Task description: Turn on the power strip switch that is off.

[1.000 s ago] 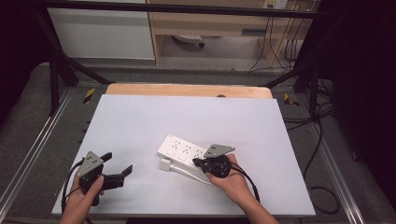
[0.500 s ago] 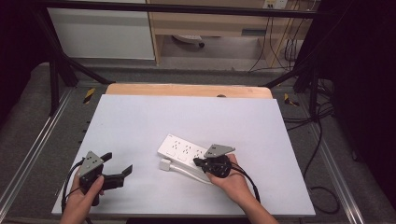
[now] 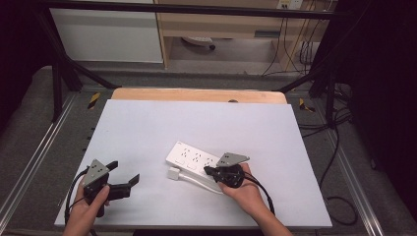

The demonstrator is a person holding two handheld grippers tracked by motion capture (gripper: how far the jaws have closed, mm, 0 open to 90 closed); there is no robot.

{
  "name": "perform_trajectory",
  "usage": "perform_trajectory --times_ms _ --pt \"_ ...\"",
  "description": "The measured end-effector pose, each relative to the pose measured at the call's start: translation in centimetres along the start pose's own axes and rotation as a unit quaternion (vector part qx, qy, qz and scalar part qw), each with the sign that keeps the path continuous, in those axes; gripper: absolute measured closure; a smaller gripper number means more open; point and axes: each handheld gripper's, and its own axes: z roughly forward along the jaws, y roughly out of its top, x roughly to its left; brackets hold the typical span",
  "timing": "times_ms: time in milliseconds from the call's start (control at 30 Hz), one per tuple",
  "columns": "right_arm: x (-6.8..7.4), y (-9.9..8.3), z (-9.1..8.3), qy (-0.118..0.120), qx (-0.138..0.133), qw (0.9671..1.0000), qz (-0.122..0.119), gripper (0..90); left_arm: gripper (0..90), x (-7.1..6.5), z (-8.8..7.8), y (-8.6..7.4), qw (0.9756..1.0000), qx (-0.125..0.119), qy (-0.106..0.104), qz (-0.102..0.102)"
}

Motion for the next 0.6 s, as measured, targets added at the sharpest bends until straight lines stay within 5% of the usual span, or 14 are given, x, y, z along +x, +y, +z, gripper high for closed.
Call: perform_trajectory --times_ms 600 --pt "0.09 -0.19 0.1 0.005 -0.007 1.0 0.003 90.0 6.8 -0.03 0.01 -0.01 1.0 0.001 0.0 -0.001"
